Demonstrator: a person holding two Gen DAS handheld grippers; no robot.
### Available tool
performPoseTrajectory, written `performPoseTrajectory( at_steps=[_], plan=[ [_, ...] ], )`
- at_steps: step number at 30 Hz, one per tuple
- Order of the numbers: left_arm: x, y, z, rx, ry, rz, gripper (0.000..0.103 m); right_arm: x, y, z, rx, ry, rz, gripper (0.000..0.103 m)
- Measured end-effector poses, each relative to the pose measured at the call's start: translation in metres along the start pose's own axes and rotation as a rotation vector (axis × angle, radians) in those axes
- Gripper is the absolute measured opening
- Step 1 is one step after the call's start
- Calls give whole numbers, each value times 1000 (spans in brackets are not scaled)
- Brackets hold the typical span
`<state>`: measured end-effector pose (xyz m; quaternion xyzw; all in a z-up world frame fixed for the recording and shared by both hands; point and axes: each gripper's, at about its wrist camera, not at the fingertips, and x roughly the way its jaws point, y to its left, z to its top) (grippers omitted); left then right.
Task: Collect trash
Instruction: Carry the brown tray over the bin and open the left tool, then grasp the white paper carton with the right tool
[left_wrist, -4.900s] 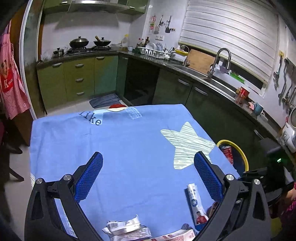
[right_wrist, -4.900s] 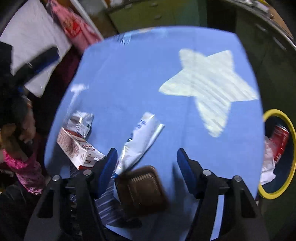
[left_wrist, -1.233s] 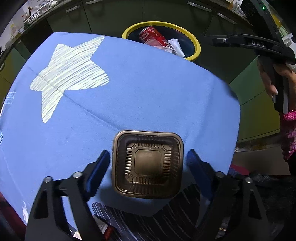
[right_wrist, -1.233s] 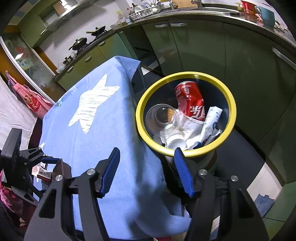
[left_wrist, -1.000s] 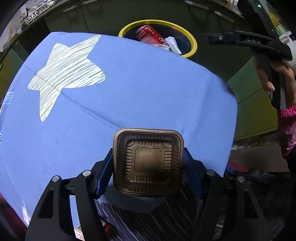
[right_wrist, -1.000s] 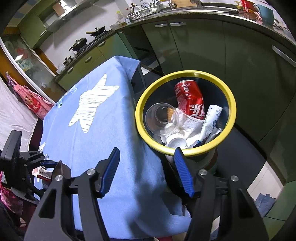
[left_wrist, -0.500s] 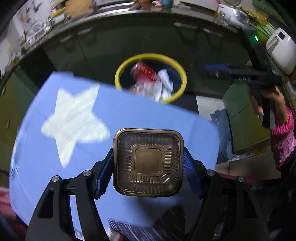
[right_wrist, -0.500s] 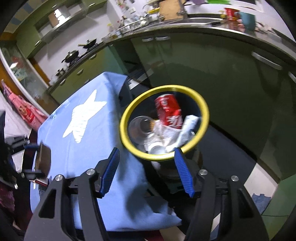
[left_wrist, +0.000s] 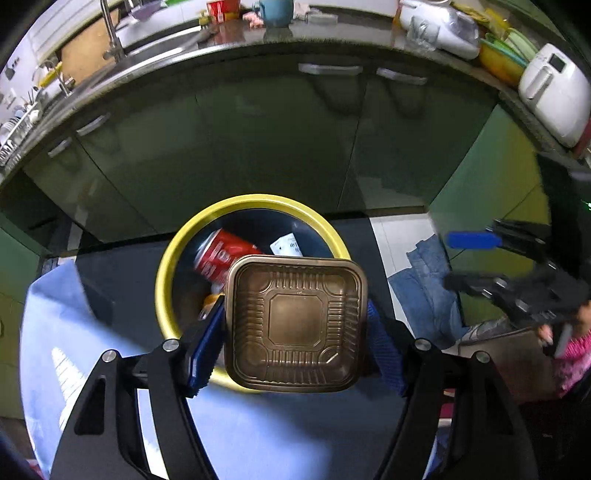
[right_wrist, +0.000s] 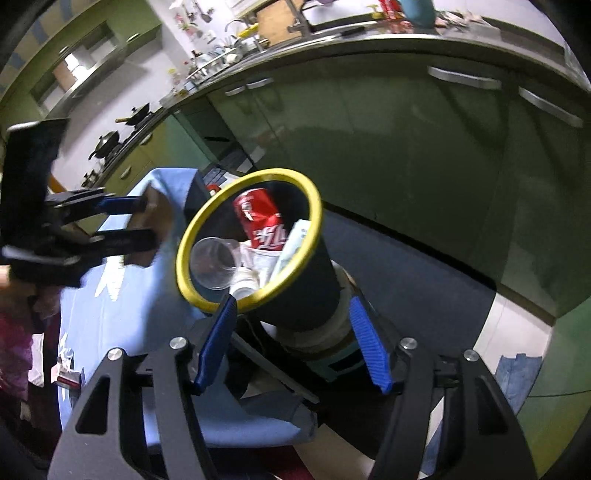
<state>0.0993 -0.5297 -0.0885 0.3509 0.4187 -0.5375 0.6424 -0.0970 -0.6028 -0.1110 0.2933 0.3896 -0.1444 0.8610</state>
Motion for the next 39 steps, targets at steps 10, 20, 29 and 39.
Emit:
performPoseTrajectory(
  at_steps=[10,20,29,39],
  plan=[
    [-35,15,-9,-78,-99,35,83,1,-9,0,8,8,10,61],
    [-199,32,-149,-332,-417,228,96,5,39,-6,-157,65,4,68],
    [-305,45,-340,-700,-563,541,98,16,174,-22,-554,152,171,68],
    [-345,43,-492,-1027,-556,734,98,41,386,-96,-1201,376,548,68]
  ],
)
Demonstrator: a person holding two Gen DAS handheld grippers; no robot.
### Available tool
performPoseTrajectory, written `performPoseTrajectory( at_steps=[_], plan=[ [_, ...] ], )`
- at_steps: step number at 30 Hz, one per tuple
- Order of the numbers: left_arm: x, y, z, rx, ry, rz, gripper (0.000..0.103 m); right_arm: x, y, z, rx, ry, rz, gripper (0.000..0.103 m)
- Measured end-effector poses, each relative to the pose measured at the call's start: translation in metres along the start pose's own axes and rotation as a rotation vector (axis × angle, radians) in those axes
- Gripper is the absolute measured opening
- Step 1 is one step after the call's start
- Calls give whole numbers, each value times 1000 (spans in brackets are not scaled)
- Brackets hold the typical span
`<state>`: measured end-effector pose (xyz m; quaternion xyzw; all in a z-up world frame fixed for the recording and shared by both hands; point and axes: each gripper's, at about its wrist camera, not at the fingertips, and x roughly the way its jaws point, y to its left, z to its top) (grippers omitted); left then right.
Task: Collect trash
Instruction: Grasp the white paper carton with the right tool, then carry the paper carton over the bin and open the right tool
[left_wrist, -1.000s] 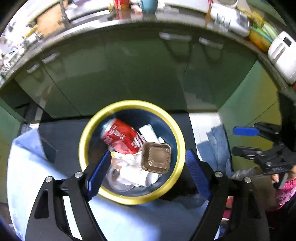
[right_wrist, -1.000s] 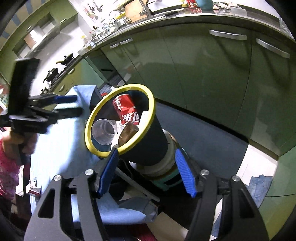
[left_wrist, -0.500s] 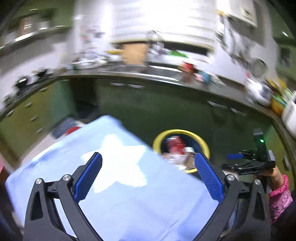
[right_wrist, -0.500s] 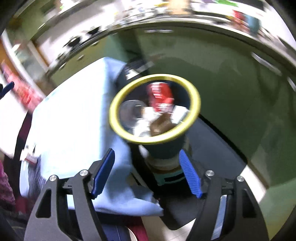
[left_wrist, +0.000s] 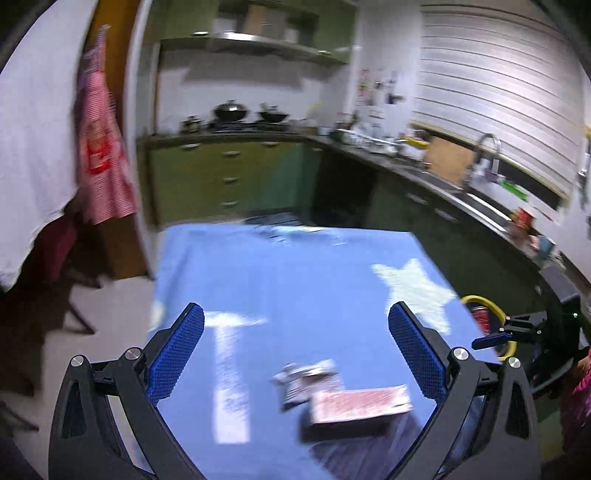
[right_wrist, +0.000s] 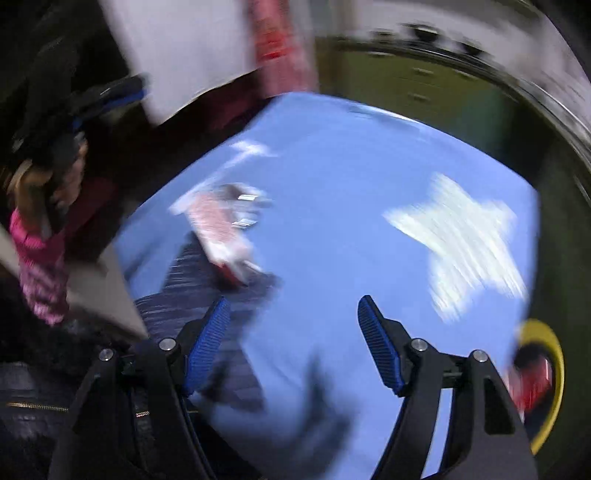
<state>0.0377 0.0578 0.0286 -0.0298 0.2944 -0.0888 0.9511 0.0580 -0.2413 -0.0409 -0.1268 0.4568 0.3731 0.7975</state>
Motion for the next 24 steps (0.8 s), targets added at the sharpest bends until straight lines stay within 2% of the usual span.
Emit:
performPoseTrajectory(
  at_steps=[4,6,8,11,17,18,20,24],
  plan=[
    [-6,29,-12,-42,17,28,98,42,35,37,-168,65,68,68],
    [-5,32,-15,-49,25,29,98,64,48,48,-224,111,106,67],
    [-2,31,-20,-45,32,27,98,79,56,53,-254,155,104,58],
    [6,26,-21,-37,47,6,98,99,61,57,-275,217,104,54],
    [25,15,-24,-22,75,-3,98,116,54,54,-265,260,104,51],
    [27,15,-25,-25,78,-7,98,118,53,55,-264,263,104,49],
    [30,14,-26,-25,85,-8,98,123,53,55,-263,273,107,37],
    [32,14,-27,-24,90,-7,98,126,56,56,-255,268,124,33]
  ],
)
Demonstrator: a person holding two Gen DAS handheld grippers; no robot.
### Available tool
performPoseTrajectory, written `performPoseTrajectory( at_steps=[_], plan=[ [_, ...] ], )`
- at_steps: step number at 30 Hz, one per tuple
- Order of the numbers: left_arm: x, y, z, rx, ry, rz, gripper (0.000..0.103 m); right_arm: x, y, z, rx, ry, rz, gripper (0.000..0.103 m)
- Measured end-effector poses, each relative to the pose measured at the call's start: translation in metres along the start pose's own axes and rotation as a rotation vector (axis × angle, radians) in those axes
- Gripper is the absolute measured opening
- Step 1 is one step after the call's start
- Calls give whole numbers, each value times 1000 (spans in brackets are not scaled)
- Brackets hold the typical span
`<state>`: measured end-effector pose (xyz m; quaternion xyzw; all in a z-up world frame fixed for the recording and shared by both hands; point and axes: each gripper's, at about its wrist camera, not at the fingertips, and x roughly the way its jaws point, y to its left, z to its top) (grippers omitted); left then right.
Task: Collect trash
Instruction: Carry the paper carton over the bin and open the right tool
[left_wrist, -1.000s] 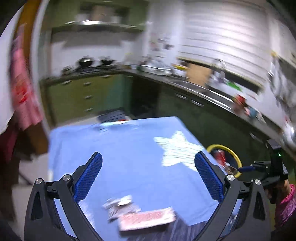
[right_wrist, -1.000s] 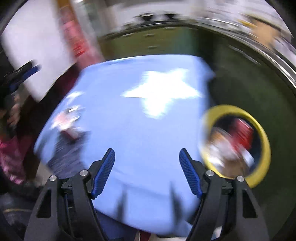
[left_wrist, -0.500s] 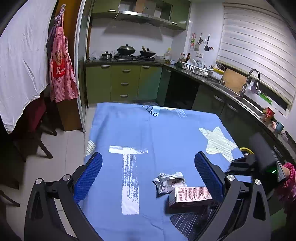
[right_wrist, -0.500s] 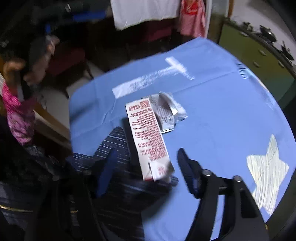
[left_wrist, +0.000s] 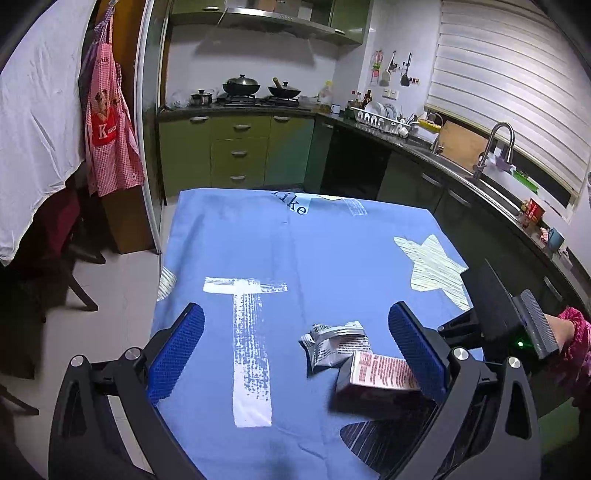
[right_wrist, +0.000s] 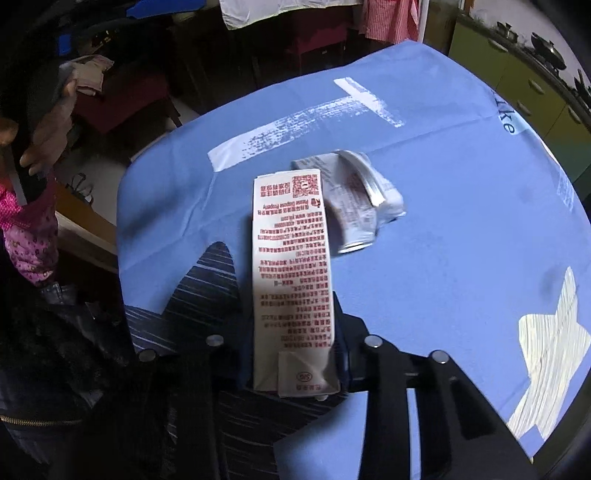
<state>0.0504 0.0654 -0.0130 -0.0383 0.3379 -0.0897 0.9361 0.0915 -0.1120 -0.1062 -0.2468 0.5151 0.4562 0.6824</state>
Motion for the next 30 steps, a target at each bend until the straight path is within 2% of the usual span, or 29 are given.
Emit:
performPoseTrajectory(
  at_steps=[8,15,21,22,26,30],
  plan=[
    [3,-3,0,-5,3,0,98,-34,9,-20,61,-93,53,33],
    [5,-15,-1,13,3,-29,98,-92,-13,-65,251,-206,-38,33],
    [10,-31,-1,41,12,-56,98,-161,-56,-135,518,-292,-240,33],
    [12,-35,-1,47,15,-62,98,-179,-68,-156,589,-315,-302,33],
    [18,-46,0,65,25,-77,98,-216,-102,-218,792,-350,-452,33],
    [21,-58,1,88,34,-89,98,-225,-136,-270,948,-366,-506,33]
  ],
)
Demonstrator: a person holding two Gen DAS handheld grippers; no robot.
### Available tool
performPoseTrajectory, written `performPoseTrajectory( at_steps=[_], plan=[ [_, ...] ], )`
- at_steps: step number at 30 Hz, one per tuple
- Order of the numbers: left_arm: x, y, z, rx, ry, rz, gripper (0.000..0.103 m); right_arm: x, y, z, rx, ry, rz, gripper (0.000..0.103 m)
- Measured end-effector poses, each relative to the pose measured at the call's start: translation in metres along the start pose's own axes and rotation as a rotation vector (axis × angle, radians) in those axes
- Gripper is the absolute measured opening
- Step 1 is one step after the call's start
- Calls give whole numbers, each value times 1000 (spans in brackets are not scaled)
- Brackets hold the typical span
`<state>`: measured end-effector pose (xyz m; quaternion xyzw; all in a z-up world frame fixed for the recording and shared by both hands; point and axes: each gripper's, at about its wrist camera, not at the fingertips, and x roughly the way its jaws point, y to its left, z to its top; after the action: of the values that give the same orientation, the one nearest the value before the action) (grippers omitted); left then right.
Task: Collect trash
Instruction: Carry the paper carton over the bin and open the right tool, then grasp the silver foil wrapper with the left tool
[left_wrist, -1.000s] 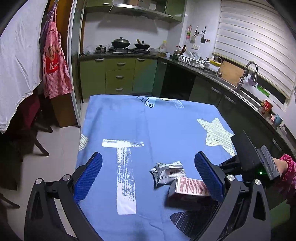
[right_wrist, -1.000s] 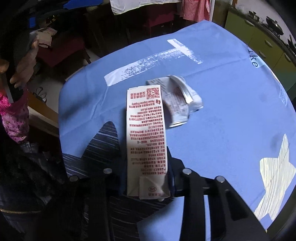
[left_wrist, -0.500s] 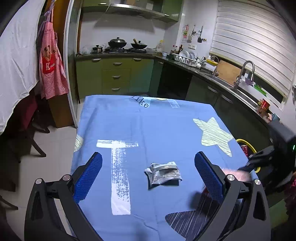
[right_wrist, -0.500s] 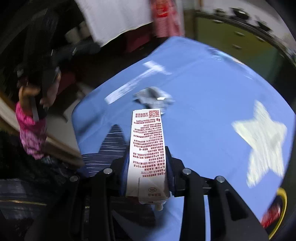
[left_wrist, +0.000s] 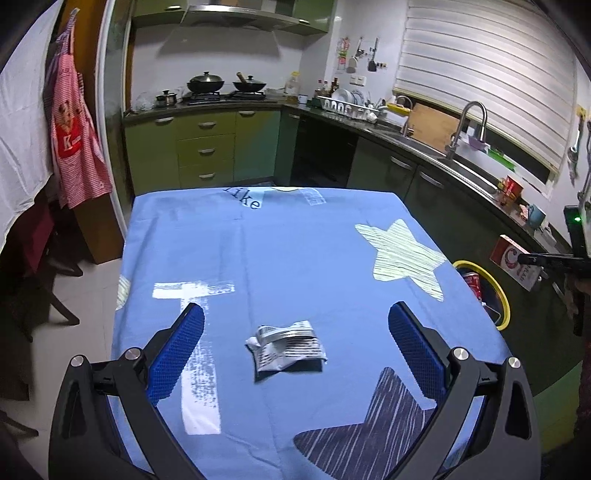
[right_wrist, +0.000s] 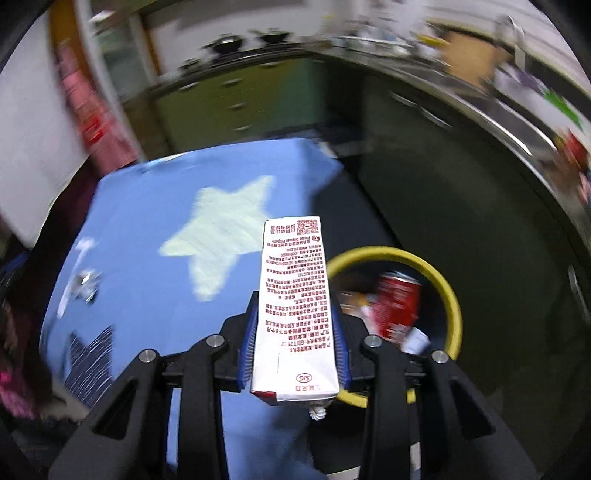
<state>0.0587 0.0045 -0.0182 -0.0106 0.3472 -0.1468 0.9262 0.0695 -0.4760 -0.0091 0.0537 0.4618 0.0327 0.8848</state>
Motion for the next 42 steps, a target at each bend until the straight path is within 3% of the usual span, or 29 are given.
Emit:
performPoseTrajectory(
  at_steps=[10,13,16,18,21,28,35,42],
  plan=[
    [3,-15,6,37,18,13,98,62,-83,-19,213,18,-74,34],
    [6,-20,7,47,24,8,98,79,-96,-23,253,11,-101,49],
    [8,-22,7,59,31,0,98,71,-101,-27,301,-23,-76,50],
    [9,-25,7,72,36,-2,98,59,-93,-32,309,-47,-65,51],
    [12,-26,6,78,40,-7,98,37,-75,-40,279,-93,-56,60],
    [31,-23,-7,103,113,13,98,9,-30,-62,209,-115,-26,61],
    [78,-13,-22,145,212,56,98,19,-1,-62,164,-82,37,61],
    [125,4,-23,81,309,93,98,33,10,-62,140,-48,67,62]
  ],
)
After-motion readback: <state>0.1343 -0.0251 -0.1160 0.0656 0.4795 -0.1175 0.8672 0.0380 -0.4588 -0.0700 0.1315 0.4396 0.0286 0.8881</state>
